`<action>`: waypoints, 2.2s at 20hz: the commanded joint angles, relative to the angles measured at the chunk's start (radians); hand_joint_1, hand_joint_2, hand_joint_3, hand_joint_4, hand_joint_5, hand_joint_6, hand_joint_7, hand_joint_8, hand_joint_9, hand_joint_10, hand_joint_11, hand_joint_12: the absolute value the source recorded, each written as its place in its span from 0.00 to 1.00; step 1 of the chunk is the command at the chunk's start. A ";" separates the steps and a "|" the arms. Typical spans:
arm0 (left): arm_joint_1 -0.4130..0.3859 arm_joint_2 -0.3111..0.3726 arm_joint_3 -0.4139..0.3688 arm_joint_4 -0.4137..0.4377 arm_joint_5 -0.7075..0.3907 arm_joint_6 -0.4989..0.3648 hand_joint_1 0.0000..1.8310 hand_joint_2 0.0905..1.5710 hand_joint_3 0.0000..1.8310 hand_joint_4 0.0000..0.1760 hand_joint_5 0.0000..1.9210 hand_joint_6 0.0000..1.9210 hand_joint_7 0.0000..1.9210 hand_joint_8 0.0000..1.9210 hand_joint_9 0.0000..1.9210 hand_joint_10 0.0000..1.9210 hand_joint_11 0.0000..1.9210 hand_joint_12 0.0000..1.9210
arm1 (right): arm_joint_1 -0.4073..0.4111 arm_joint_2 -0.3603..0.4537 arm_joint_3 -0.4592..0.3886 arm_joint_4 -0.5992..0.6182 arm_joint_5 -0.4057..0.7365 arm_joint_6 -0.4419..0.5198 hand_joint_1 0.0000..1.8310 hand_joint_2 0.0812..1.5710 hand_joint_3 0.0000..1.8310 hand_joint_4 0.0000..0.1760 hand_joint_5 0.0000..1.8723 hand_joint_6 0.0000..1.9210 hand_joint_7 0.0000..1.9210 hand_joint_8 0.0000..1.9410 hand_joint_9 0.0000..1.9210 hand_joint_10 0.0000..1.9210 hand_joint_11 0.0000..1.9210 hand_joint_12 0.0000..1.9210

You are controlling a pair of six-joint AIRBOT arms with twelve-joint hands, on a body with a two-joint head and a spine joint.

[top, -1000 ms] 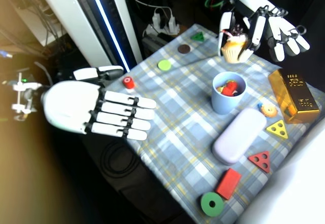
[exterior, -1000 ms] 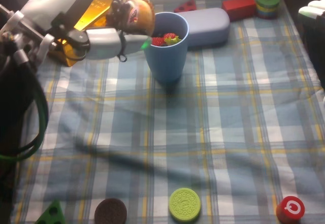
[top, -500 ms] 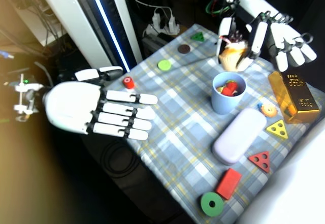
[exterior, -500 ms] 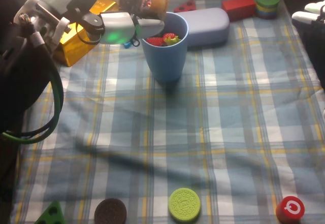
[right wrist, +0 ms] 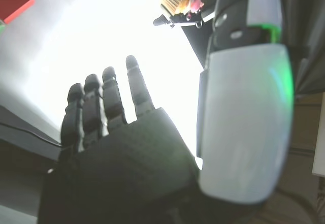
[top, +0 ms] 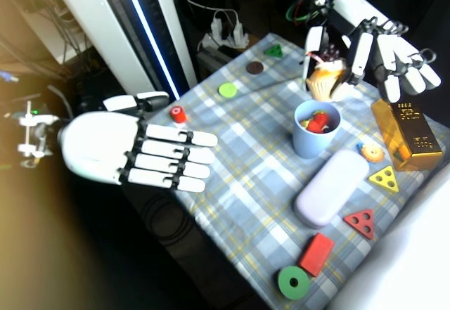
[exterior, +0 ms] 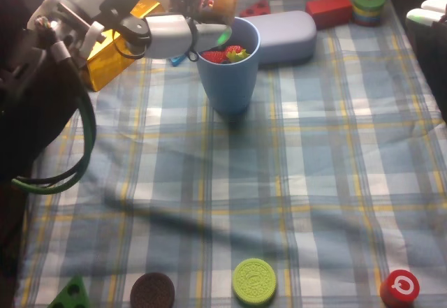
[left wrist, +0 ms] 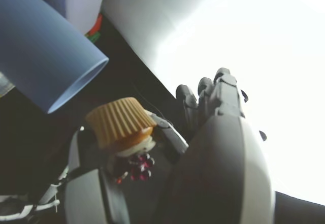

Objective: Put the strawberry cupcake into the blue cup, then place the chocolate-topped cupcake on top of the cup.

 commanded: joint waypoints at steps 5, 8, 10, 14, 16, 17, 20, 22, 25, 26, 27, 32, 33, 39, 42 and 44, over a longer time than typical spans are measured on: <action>-0.021 -0.017 0.014 0.026 -0.116 -0.003 0.45 0.63 0.00 0.94 0.45 0.07 0.19 0.00 0.04 0.00 0.00 0.00 | 0.007 0.002 0.004 0.029 0.128 0.002 0.08 0.50 0.00 0.12 0.00 0.00 0.00 0.00 0.00 0.00 0.00 0.00; -0.022 -0.023 0.015 0.026 -0.117 -0.003 0.46 0.62 0.00 0.74 0.47 0.00 0.20 0.00 0.04 0.00 0.00 0.00 | 0.007 0.002 0.004 0.029 0.128 0.002 0.09 0.50 0.00 0.20 0.00 0.00 0.00 0.00 0.00 0.00 0.00 0.00; -0.023 -0.028 0.017 0.027 -0.118 -0.003 0.48 0.62 0.00 0.70 0.46 0.00 0.19 0.00 0.04 0.00 0.00 0.00 | 0.007 0.002 0.004 0.029 0.128 0.002 0.08 0.49 0.00 0.31 0.00 0.00 0.00 0.00 0.00 0.00 0.00 0.00; -0.022 -0.029 0.017 0.028 -0.114 -0.003 0.51 0.62 0.00 0.75 0.42 0.00 0.18 0.00 0.03 0.00 0.00 0.00 | 0.007 -0.001 0.005 0.029 0.128 0.002 0.08 0.49 0.00 0.28 0.00 0.00 0.00 0.00 0.00 0.00 0.00 0.00; -0.022 -0.029 0.016 0.028 -0.114 -0.003 0.50 0.61 0.00 0.70 0.42 0.00 0.18 0.00 0.04 0.00 0.00 0.00 | 0.007 -0.002 0.006 0.029 0.128 0.003 0.09 0.49 0.00 0.30 0.00 0.00 0.00 0.00 0.00 0.00 0.00 0.00; -0.022 -0.029 0.016 0.028 -0.114 -0.003 0.53 0.61 0.00 0.70 0.42 0.00 0.18 0.00 0.04 0.00 0.00 0.00 | 0.007 -0.003 0.006 0.029 0.128 0.004 0.10 0.49 0.00 0.32 0.00 0.00 0.00 0.00 0.00 0.00 0.00 0.00; -0.021 -0.029 0.016 0.029 -0.109 -0.003 0.55 0.58 0.00 0.75 0.42 0.00 0.18 0.00 0.03 0.00 0.00 0.00 | 0.007 -0.002 0.007 0.029 0.128 0.004 0.08 0.50 0.00 0.41 0.00 0.00 0.00 0.00 0.00 0.00 0.00 0.00; -0.021 -0.029 0.015 0.029 -0.109 -0.003 0.54 0.58 0.00 0.81 0.41 0.00 0.18 0.00 0.04 0.00 0.00 0.00 | 0.007 -0.004 0.007 0.029 0.128 0.004 0.08 0.50 0.00 0.29 0.00 0.00 0.00 0.00 0.00 0.00 0.00 0.00; -0.020 -0.029 0.015 0.030 -0.108 -0.003 0.57 0.55 0.00 0.65 0.41 0.00 0.18 0.00 0.03 0.00 0.00 0.00 | 0.007 -0.005 0.008 0.029 0.128 0.004 0.08 0.51 0.00 0.28 0.00 0.00 0.00 0.00 0.00 0.00 0.00 0.00; -0.020 -0.029 0.014 0.030 -0.108 -0.003 0.57 0.55 0.00 0.65 0.41 0.00 0.18 0.00 0.03 0.00 0.00 0.00 | 0.007 -0.006 0.009 0.029 0.128 0.004 0.08 0.51 0.00 0.28 0.00 0.00 0.00 0.00 0.00 0.00 0.00 0.00; -0.019 -0.029 0.014 0.030 -0.109 -0.003 0.56 0.55 0.00 0.69 0.41 0.00 0.19 0.00 0.04 0.00 0.00 0.00 | 0.007 -0.007 0.009 0.029 0.128 0.004 0.09 0.51 0.00 0.35 0.00 0.00 0.00 0.00 0.00 0.00 0.00 0.00; -0.019 -0.030 0.014 0.030 -0.108 -0.003 0.57 0.55 0.00 0.71 0.41 0.00 0.18 0.00 0.04 0.00 0.00 0.00 | 0.007 -0.008 0.010 0.029 0.128 0.005 0.08 0.51 0.00 0.26 0.00 0.00 0.00 0.00 0.00 0.00 0.00 0.00; -0.019 -0.030 0.014 0.031 -0.108 -0.003 0.56 0.55 0.00 0.70 0.41 0.00 0.18 0.00 0.04 0.00 0.00 0.00 | 0.007 -0.008 0.010 0.029 0.128 0.005 0.09 0.51 0.00 0.30 0.00 0.00 0.00 0.00 0.00 0.00 0.00 0.00; -0.020 -0.027 0.010 0.033 -0.110 -0.003 0.45 0.54 0.00 0.78 0.38 0.00 0.16 0.00 0.02 0.00 0.00 0.00 | 0.006 -0.009 0.013 0.029 0.128 0.006 0.08 0.52 0.00 0.37 0.00 0.00 0.00 0.00 0.00 0.00 0.00 0.00; -0.018 -0.016 -0.002 0.038 -0.118 -0.003 0.34 0.55 0.00 0.85 0.34 0.00 0.17 0.00 0.04 0.01 0.00 0.00 | 0.006 -0.008 0.015 0.030 0.128 0.006 0.10 0.52 0.00 0.45 0.00 0.00 0.00 0.00 0.00 0.00 0.00 0.00; -0.015 0.001 -0.015 0.044 -0.118 -0.003 0.24 0.55 0.00 0.81 0.22 0.00 0.13 0.00 0.02 0.00 0.00 0.00 | 0.006 -0.003 0.015 0.034 0.128 0.006 0.11 0.52 0.00 0.57 0.00 0.00 0.00 0.00 0.00 0.00 0.00 0.00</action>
